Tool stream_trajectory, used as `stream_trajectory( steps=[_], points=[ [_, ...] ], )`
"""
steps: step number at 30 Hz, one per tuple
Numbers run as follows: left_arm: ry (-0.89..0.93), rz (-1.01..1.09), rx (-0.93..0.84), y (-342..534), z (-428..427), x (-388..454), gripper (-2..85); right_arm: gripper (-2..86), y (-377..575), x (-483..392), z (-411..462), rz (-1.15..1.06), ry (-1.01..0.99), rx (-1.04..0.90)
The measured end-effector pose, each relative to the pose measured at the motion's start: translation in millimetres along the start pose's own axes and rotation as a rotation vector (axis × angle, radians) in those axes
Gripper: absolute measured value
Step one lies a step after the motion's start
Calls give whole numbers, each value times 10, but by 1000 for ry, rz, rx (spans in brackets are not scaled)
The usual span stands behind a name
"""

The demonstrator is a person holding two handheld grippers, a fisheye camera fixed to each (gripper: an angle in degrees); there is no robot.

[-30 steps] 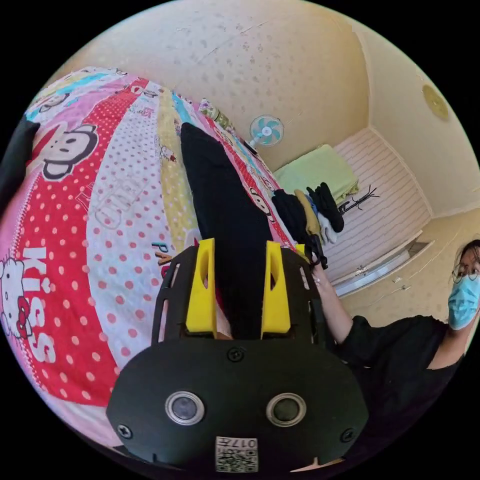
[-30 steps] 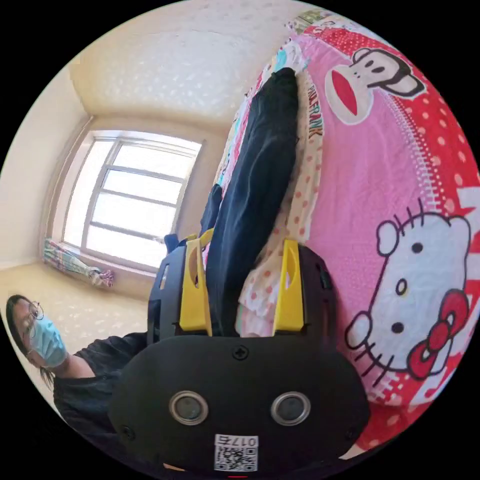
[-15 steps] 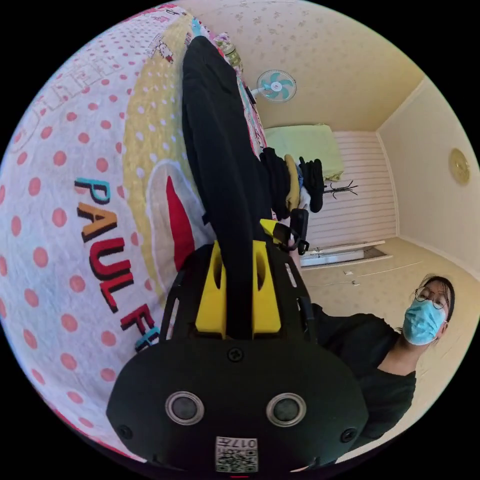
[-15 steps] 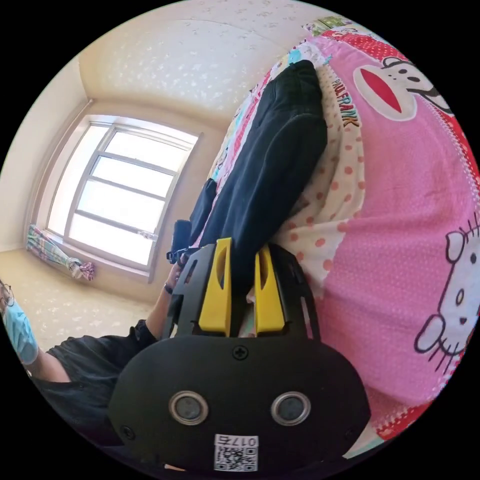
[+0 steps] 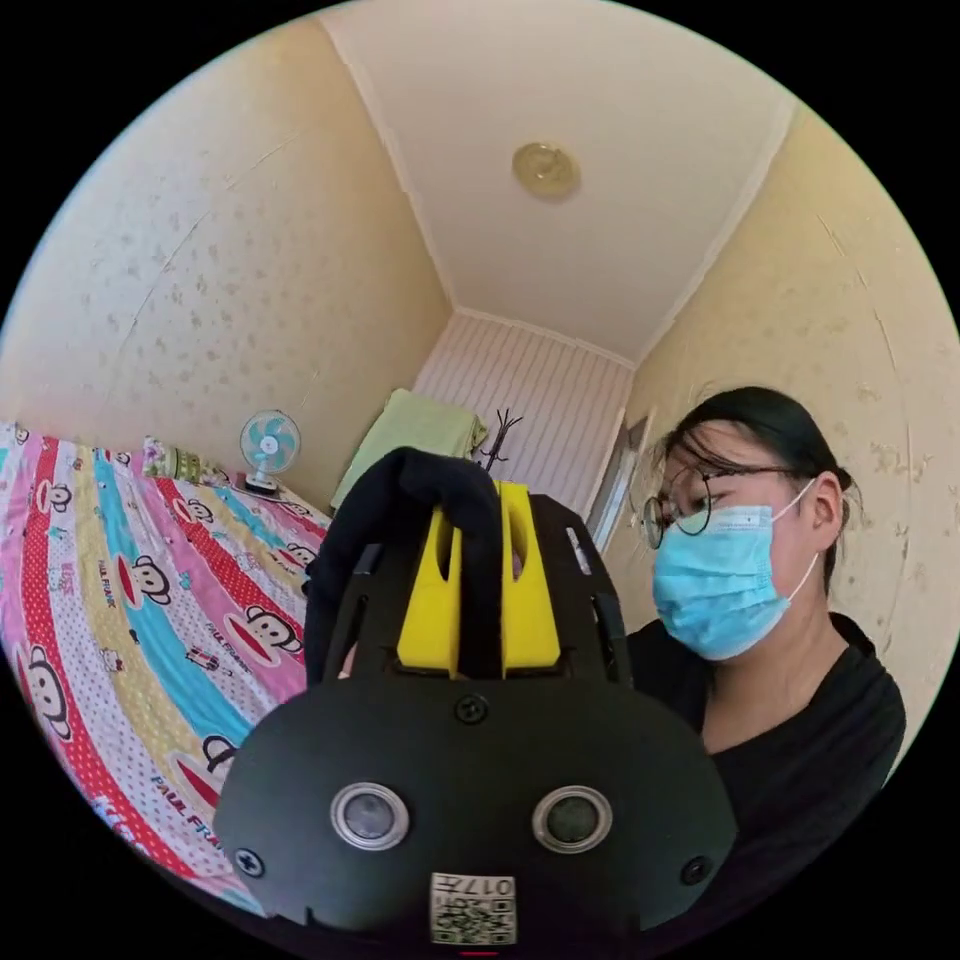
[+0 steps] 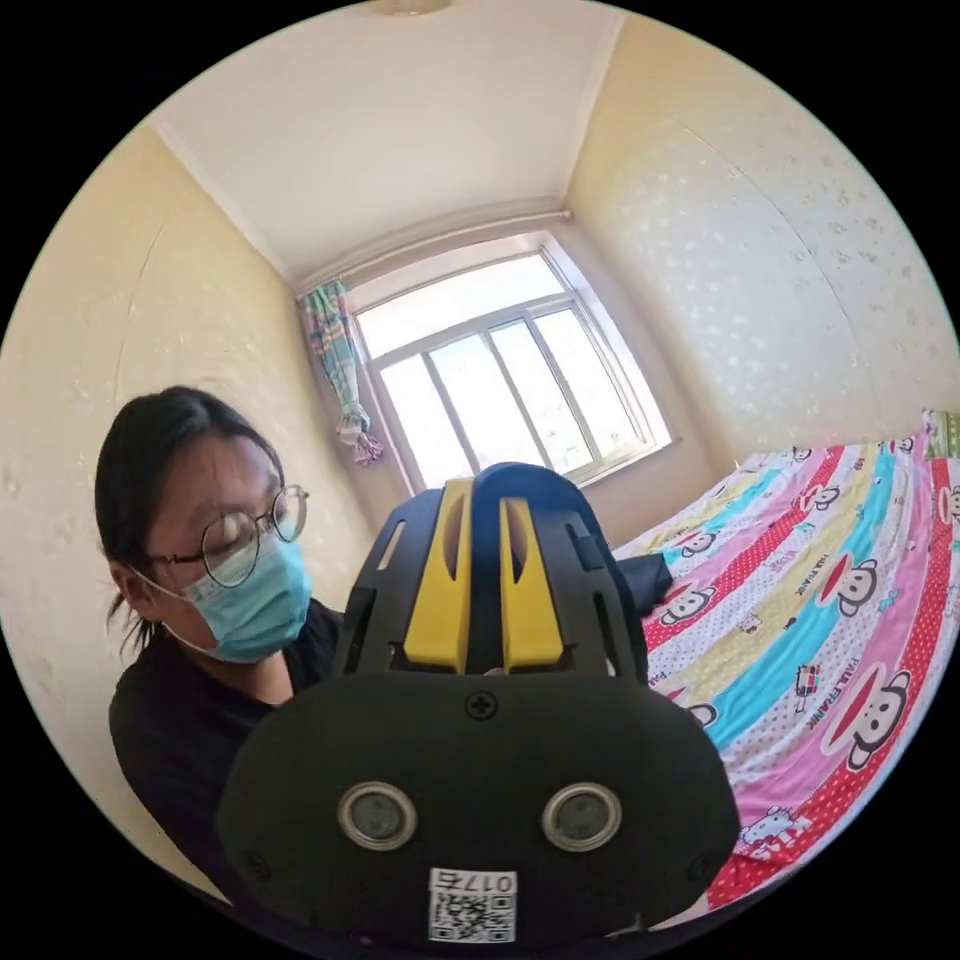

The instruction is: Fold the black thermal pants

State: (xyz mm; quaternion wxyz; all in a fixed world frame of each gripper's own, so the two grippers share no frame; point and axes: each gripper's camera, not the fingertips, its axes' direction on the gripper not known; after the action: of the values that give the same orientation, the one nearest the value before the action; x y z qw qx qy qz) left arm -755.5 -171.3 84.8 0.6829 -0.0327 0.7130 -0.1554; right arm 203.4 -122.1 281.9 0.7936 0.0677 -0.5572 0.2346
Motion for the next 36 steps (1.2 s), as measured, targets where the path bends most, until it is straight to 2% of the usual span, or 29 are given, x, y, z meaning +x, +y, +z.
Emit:
stream_trajectory(
  steps=[2, 5, 7, 11, 14, 19, 21, 22, 24, 26, 27, 29, 30, 32, 36],
  points=[
    [-106, -46, -17, -354, 154, -179, 64, 1, -386, 328, 17, 69, 1, -5],
    [-70, -207, -15, -685, 349, -799, 62, 1, -958, 898, 23, 135, -37, 13],
    [-49, -225, -15, -899, 488, -1040, 62, 1, -1314, 1055, -9, 162, -70, 36],
    [-22, -140, 3, -1289, 671, -914, 61, 1, -1870, 462, 51, -53, 82, 1],
    [-100, -20, -28, -1223, 740, -629, 62, 2, -1717, 108, 145, -148, 160, -25],
    [-32, 22, -68, -368, 795, -704, 63, 5, -599, 262, 234, -89, 126, -45],
    [22, 19, -118, 158, 828, -802, 63, 6, 366, 537, 270, -24, 76, -82],
    [49, 12, -161, 588, 856, -869, 64, 6, 642, 615, 283, -4, 63, -96],
    [80, -20, -240, 1336, 897, -962, 64, 6, 1843, 893, 398, 90, 33, -186],
    [135, -134, -388, 2393, 961, -1079, 64, 5, 2775, 1004, 517, 180, 46, -277],
    [144, -178, -437, 2653, 982, -1105, 64, 5, 3322, 1016, 619, 243, 77, -349],
    [170, -345, -648, 3540, 1076, -1123, 64, 5, 3972, 989, 798, 330, 144, -476],
    [158, -382, -676, 3694, 1080, -1114, 64, 5, 4262, 931, 890, 350, 141, -521],
    [98, -459, -648, 4041, 976, -1075, 67, 6, 4440, 880, 891, 365, 88, -459],
    [275, -600, -510, 4045, 795, -1227, 84, 7, 4375, 930, 856, 364, -7, -404]
  ],
)
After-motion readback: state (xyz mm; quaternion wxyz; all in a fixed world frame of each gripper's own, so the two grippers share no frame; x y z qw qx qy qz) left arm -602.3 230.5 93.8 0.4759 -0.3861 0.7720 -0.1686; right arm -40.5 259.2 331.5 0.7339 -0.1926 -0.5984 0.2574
